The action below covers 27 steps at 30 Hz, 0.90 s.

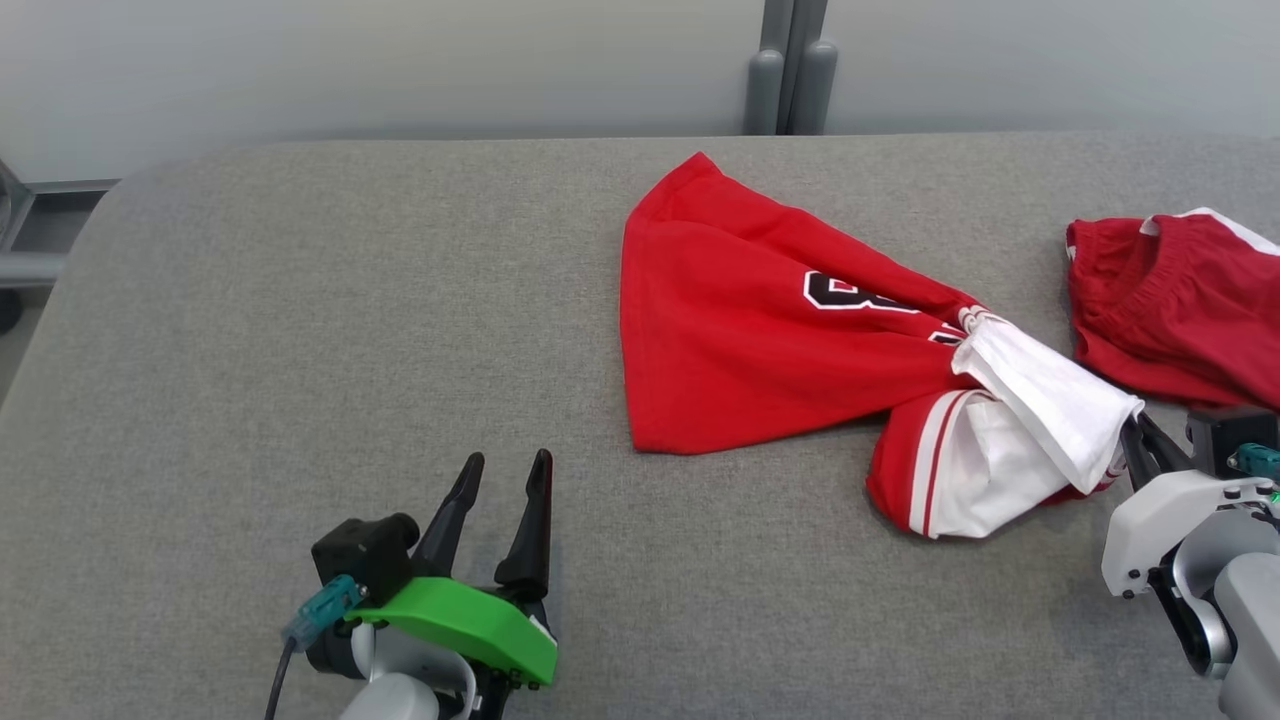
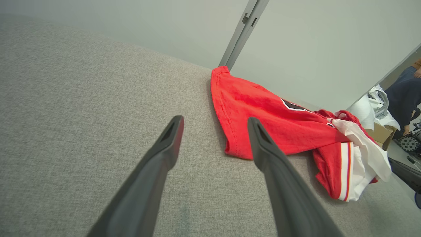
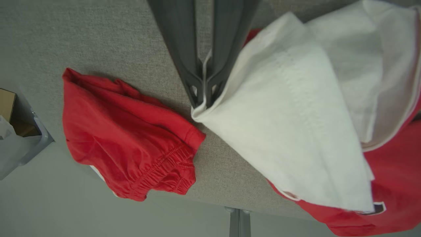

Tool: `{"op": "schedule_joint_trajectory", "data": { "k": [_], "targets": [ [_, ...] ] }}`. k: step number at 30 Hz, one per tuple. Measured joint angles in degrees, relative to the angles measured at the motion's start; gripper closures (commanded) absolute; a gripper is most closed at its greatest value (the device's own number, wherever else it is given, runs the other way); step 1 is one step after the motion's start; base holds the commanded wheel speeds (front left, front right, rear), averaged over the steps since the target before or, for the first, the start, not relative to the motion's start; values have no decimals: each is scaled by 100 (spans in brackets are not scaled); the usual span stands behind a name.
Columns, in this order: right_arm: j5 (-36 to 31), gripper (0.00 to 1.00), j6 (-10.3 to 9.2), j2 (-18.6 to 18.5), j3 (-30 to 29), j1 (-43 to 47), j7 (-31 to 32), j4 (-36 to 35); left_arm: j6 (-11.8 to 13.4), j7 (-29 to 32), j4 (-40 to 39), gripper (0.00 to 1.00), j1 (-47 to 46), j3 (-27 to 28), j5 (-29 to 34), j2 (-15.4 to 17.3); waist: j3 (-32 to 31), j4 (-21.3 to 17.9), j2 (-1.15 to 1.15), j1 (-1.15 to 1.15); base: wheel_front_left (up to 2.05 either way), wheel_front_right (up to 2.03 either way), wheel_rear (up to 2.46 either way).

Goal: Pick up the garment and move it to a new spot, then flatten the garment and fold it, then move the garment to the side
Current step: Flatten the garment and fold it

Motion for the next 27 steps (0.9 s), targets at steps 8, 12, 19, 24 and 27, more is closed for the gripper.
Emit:
{"op": "schedule_joint_trajectory", "data": {
  "k": [8, 12, 19, 24, 27],
  "targets": [
    [0, 0, -4, -64, -73, -1, -146, -90, 0, 0, -29, 0, -1, 9, 65, 46, 159, -220, 0, 0, 0, 0, 0],
    [-29, 0, -9, -182, -197, -7, -293, -279, 0, 0, -32, 0, -2, 20, 86, 58, 220, -350, 0, 0, 0, 0, 0],
    [-171, 0, -5, -211, -99, -24, -466, -857, 0, 0, -48, 0, -9, 20, 99, 62, 285, -559, 0, 0, 0, 0, 0],
    [-99, 0, 12, 101, -32, 80, -526, -1345, 0, 0, -55, 0, -12, 29, 100, 79, 337, -781, 0, 0, 0, 0, 0],
    [416, 0, 126, 539, -124, 359, -535, -1511, 0, 0, -82, 0, -15, 27, 125, 84, 369, -892, 0, 0, 0, 0, 0]
  ]
}}
